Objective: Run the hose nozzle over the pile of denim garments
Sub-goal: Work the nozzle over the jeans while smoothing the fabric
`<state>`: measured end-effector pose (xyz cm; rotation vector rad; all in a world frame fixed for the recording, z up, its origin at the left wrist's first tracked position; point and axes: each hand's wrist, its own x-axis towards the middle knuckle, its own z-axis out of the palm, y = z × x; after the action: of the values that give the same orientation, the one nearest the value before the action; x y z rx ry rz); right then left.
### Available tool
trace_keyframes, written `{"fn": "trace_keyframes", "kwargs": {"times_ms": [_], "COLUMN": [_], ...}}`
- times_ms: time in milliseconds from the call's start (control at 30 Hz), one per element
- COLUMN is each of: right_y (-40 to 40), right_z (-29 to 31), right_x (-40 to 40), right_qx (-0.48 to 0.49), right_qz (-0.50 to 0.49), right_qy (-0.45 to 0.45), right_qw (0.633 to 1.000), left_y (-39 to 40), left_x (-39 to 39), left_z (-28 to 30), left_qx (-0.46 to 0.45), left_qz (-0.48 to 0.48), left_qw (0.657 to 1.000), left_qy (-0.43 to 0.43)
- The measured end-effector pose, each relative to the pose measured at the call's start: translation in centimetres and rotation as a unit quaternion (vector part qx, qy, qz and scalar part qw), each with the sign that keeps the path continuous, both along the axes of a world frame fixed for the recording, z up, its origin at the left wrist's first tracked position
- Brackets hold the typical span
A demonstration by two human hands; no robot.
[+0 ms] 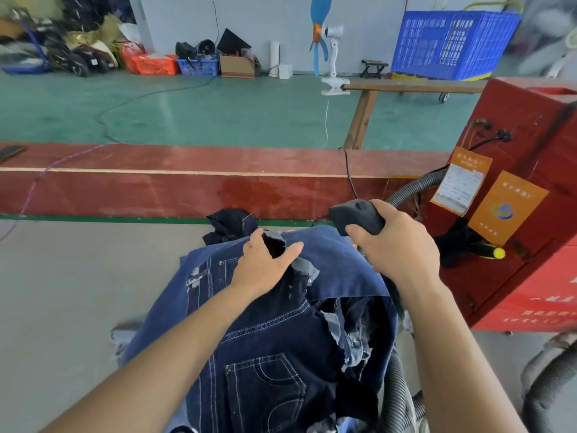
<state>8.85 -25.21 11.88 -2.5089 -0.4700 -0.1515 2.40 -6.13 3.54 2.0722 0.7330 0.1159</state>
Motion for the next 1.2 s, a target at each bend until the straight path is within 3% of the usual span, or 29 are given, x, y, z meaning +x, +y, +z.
{"fn": "trace_keyframes", "kwargs": {"times_ms": [100,233,267,333,400,467,500,567,633,700,733,867,967,1200], "right_y": [0.1,0.3,0.3,0.3,0.2,0.1,0.1,0.0,-0.1,-0.1,-0.1,-0.2,-0.3,-0.5], "right_z": [0.0,-0.1,0.0,0.0,0.0,-0.1,-0.1,-0.3,-0.4,-0.6,-0.7,-1.1,-1.7,-2.8], "right_x": [-0.3,-0.3,-0.3,-0.3,-0.2,-0.2,-0.2,-0.2,-0.1,-0.1,-0.2,-0.8,-1.6,-2.7], "right_qx": [-0.001,0.001,-0.001,-0.005,-0.005,-0.006,-0.007,-0.007,-0.010,-0.017,-0.023,-0.063,-0.110,-0.221], "right_qz": [0.002,0.006,0.007,0.011,0.010,0.008,0.007,0.008,0.013,0.022,0.029,0.072,0.094,0.140], "right_qy": [0.001,0.005,0.005,0.004,0.004,0.005,0.005,0.007,0.010,0.014,0.016,0.031,0.039,0.038], "right_qw": [1.000,1.000,1.000,1.000,1.000,1.000,1.000,1.000,1.000,1.000,0.999,0.995,0.989,0.965], "left_y": [-1.7,-1.8,-1.8,-2.1,-2.6,-2.7,-2.6,-1.7,-0.7,-0.4,-0.5,-1.3,-1.4,-1.6], "left_x": [-0.3,-0.7,-1.0,-1.4,-1.7,-2.0,-2.3,-2.8,-3.1,-2.9,-2.8,-1.8,-1.3,-1.0], "left_z": [-0.2,-0.3,-0.3,-0.2,-0.5,-1.5,-2.2,-3.5,-4.6,-5.1,-5.3,-5.8,-6.7,-7.8], "left_qx": [0.080,-0.039,-0.003,0.154,0.260,0.332,0.366,0.421,0.436,0.436,0.416,0.265,0.289,0.278], "left_qz": [0.044,0.030,0.030,-0.004,-0.133,-0.272,-0.304,-0.296,-0.297,-0.293,-0.278,-0.136,-0.078,-0.094], "left_qw": [0.996,0.993,0.987,0.943,0.887,0.853,0.853,0.857,0.840,0.838,0.855,0.952,0.952,0.953], "left_qy": [-0.010,-0.103,-0.157,-0.295,-0.359,-0.295,-0.212,-0.002,0.126,0.146,0.138,0.069,0.070,0.072]}}
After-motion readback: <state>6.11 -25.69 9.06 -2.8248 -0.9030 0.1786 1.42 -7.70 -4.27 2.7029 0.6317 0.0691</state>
